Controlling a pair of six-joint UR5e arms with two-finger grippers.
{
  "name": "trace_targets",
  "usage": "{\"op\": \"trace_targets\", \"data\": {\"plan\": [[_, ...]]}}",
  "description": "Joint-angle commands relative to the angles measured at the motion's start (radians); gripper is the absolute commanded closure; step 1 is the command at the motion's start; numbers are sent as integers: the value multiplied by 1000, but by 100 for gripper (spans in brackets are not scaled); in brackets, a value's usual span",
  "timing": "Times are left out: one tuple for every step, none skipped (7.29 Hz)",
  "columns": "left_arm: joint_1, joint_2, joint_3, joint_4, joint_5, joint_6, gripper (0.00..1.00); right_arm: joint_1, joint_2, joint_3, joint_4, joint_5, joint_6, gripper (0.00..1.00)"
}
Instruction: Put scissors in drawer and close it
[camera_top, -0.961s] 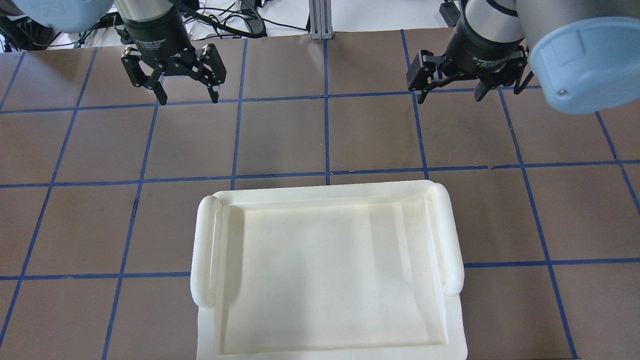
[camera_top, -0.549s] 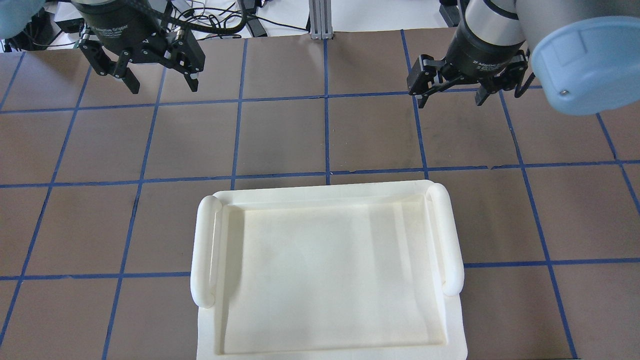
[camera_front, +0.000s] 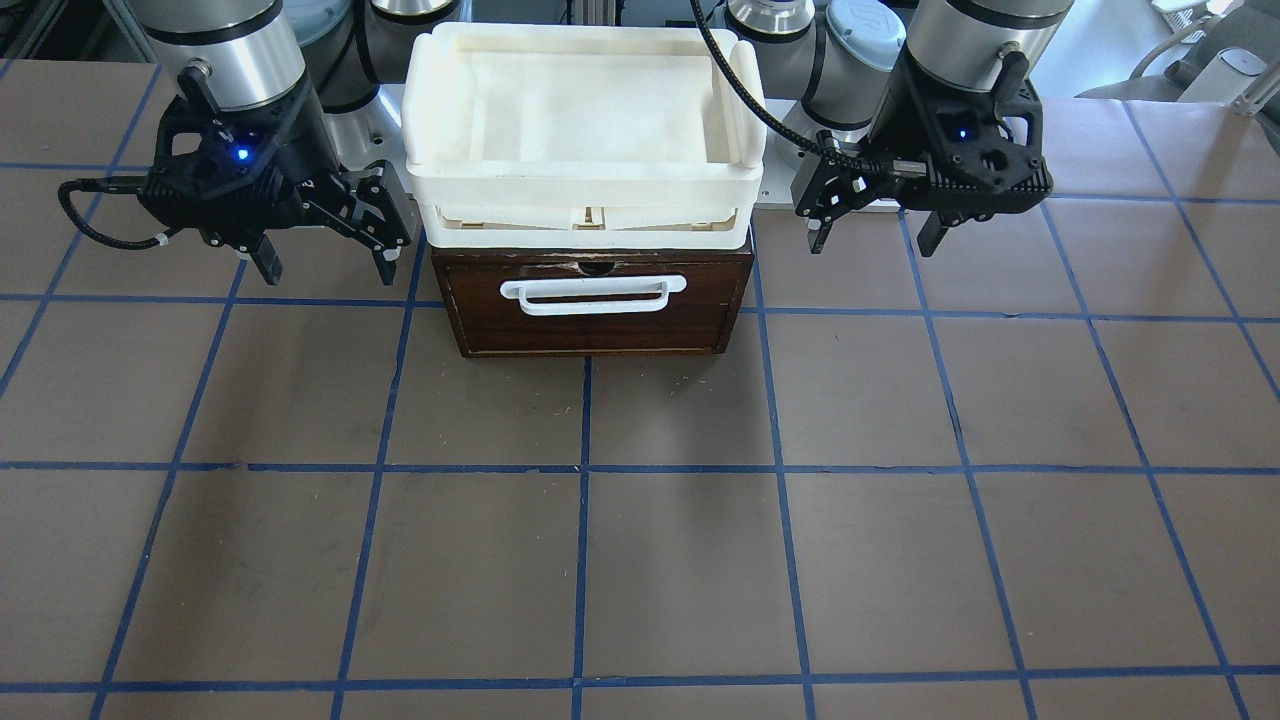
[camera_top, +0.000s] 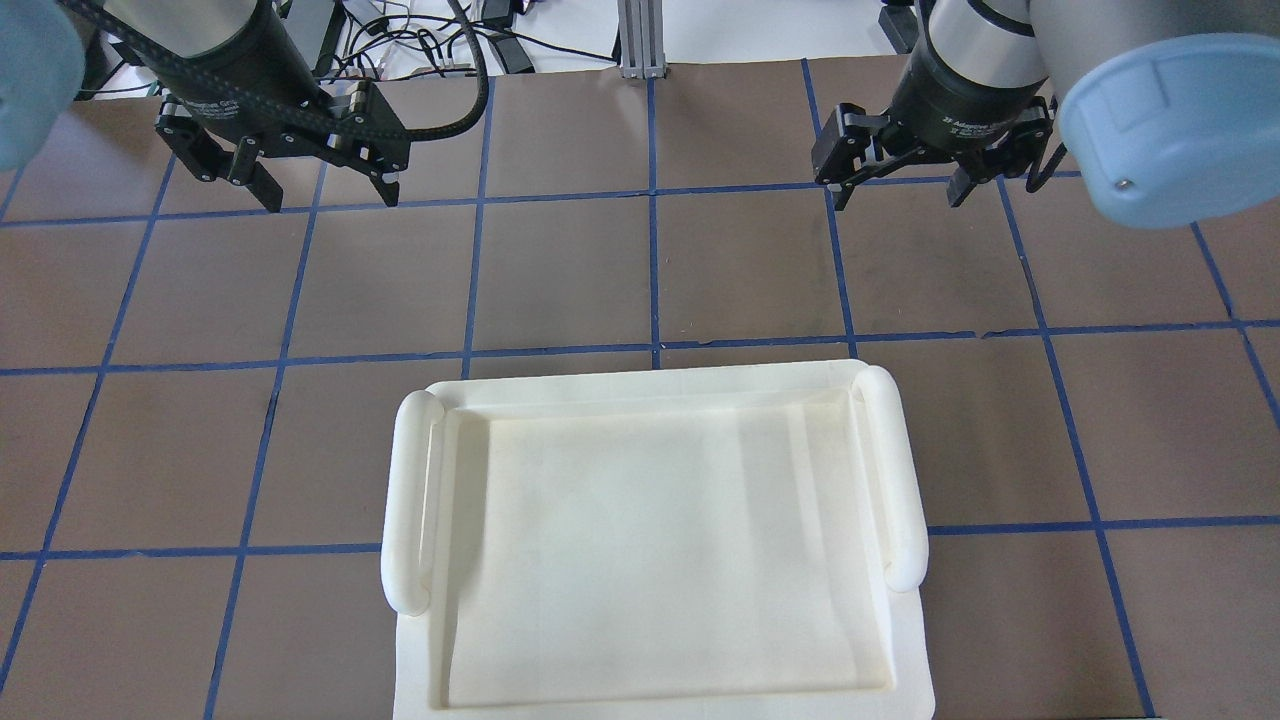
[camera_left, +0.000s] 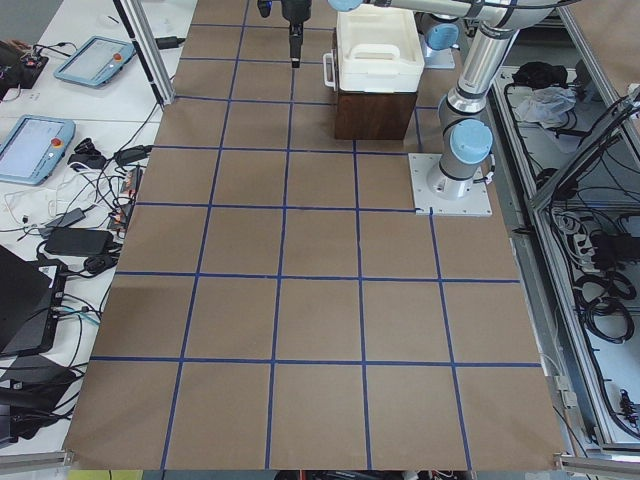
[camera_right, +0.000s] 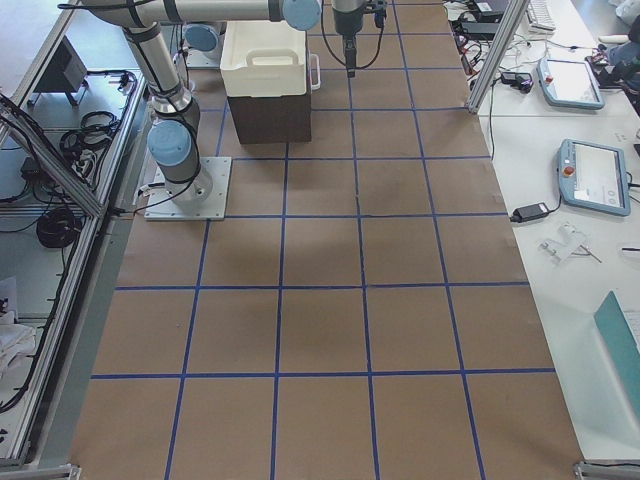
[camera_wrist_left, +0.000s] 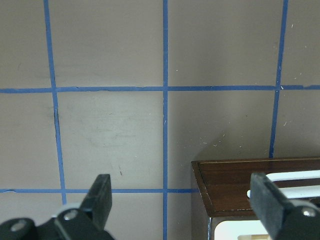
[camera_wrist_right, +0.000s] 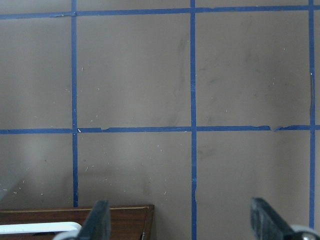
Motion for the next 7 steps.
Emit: {"op": "trace_targets", "data": {"plan": [[-3,14,-5,-19,-5,0,0,-1,3,0,-48,-13,0,0],[-3,15,-5,-25,-3,0,0,-1,1,0,-47,-16,-2,0],[-3,17,-5,-25,6,0,0,-1,1,0,-47,-15,-6,0],[-6,15,-5,-27,7,2,0,-1,-2,0,-45,-15,-14,0],[-3,15,-5,-25,7,20,0,-1,-6,-3,-39,-15,-16,0],[-3,15,-5,-25,7,23,0,-1,-8,-14,-36,-16,-14,0],[-5,17,-5,-27,7,23,0,-1,-9,-17,-36,-16,-14,0]]}}
